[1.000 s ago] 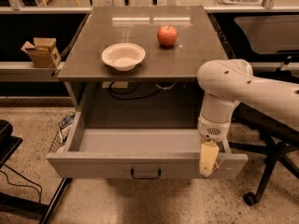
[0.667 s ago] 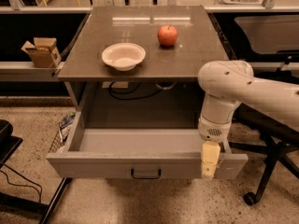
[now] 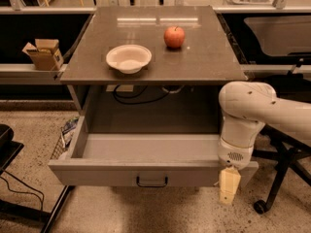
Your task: Open top drawer
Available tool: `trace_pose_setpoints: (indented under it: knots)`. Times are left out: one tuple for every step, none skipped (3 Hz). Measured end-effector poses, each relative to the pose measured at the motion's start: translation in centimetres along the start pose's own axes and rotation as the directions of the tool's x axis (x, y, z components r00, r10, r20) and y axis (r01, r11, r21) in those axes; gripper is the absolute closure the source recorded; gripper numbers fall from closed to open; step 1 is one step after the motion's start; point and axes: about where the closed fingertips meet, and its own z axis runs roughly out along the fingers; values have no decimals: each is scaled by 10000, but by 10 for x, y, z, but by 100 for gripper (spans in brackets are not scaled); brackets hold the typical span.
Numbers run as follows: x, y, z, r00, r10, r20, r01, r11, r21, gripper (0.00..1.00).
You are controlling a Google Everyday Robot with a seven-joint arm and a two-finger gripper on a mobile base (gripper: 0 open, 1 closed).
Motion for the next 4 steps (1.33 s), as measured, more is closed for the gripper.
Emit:
trace_pose_setpoints:
  knots:
    - [1,3,0,10000,16,-26,-16,9999,-116,49]
    - [0,19,2,9997,-177,-176,168,9987,-485,72]
    - [0,19,2,9997,-177,-176,168,9987,-485,62]
    - [0,19,2,9997,-177,-176,168,9987,-484,39]
